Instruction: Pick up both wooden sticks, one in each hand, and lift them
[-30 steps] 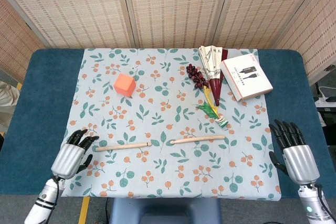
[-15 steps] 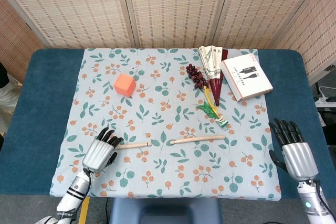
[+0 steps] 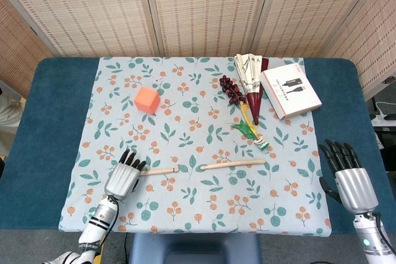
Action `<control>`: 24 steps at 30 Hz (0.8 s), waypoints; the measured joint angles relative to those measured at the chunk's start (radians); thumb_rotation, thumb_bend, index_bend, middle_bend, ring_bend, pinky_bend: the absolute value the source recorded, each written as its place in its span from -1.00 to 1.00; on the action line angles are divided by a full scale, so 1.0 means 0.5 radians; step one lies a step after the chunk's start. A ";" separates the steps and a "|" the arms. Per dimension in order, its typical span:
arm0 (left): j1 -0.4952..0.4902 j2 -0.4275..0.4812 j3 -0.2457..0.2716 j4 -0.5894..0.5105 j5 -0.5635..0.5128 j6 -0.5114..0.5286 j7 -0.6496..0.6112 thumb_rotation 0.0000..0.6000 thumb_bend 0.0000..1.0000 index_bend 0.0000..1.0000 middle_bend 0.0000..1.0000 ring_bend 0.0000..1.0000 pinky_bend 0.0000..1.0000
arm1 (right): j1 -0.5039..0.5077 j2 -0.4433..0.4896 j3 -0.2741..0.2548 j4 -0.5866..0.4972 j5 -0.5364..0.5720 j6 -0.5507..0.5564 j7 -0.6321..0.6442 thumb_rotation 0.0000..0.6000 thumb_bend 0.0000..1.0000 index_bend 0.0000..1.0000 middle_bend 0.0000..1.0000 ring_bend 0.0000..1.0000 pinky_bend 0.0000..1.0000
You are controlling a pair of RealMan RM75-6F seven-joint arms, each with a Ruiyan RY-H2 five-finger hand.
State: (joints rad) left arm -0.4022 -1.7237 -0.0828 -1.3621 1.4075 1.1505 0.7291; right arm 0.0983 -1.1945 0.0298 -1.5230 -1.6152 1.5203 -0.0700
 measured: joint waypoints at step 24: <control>-0.034 -0.177 0.048 0.270 -0.060 0.100 0.125 1.00 -0.23 0.17 0.12 -0.44 -0.73 | -0.002 0.027 -0.014 -0.034 0.009 -0.028 -0.024 1.00 -0.29 -1.00 -1.00 -1.00 -1.00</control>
State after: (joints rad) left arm -0.4189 -1.8124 -0.0587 -1.2273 1.3776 1.2005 0.7917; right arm 0.0974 -1.1810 0.0230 -1.5397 -1.6109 1.5064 -0.0818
